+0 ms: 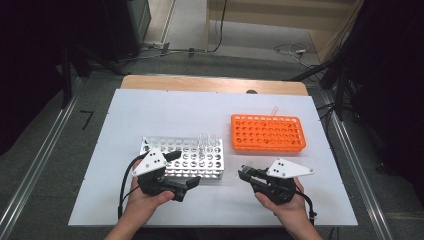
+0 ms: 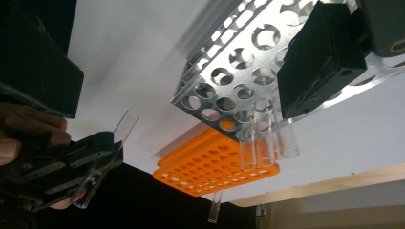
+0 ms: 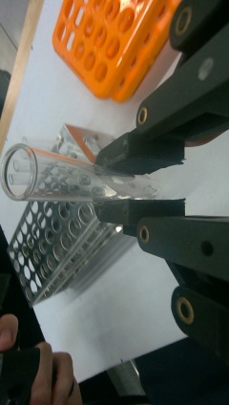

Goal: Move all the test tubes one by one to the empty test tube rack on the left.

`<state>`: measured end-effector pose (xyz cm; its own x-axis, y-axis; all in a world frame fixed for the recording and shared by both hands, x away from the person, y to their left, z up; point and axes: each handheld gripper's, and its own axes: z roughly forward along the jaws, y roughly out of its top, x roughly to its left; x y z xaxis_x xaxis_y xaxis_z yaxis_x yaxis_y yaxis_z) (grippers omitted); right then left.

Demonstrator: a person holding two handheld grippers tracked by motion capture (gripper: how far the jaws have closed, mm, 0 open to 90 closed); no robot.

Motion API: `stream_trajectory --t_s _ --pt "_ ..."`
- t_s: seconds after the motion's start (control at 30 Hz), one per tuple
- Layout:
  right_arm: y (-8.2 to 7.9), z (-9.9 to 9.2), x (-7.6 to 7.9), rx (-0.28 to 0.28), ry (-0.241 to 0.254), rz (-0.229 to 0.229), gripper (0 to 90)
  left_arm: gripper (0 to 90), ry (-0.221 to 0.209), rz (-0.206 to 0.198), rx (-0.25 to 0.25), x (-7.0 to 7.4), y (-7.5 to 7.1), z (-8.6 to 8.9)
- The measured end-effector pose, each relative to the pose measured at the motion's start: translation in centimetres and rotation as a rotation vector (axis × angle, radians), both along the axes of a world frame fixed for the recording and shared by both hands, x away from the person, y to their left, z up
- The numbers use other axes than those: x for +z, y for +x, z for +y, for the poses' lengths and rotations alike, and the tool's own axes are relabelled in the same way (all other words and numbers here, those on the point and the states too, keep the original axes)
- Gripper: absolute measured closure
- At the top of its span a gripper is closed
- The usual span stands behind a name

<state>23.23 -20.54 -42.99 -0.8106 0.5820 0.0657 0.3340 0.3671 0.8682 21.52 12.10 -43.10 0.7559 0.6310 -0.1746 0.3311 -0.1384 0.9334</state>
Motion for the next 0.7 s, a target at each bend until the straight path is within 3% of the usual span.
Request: stream_trajectory --t_s 0.27,0.53,0.7 --pt "-0.5 1.7 -0.6 0.055 -0.025 0.019 74.2 8.0 -0.012 0.0 -0.05 0.4 -0.5 -1.4" --pt "-1.1 3.6 -1.0 0.1 -0.054 0.03 74.2 26.7 0.027 -0.016 -0.065 0.6 -1.0 -3.2" --pt "-1.2 4.3 -1.3 0.111 -0.074 0.027 74.3 38.1 0.01 0.001 -0.113 0.4 -1.1 -4.1"
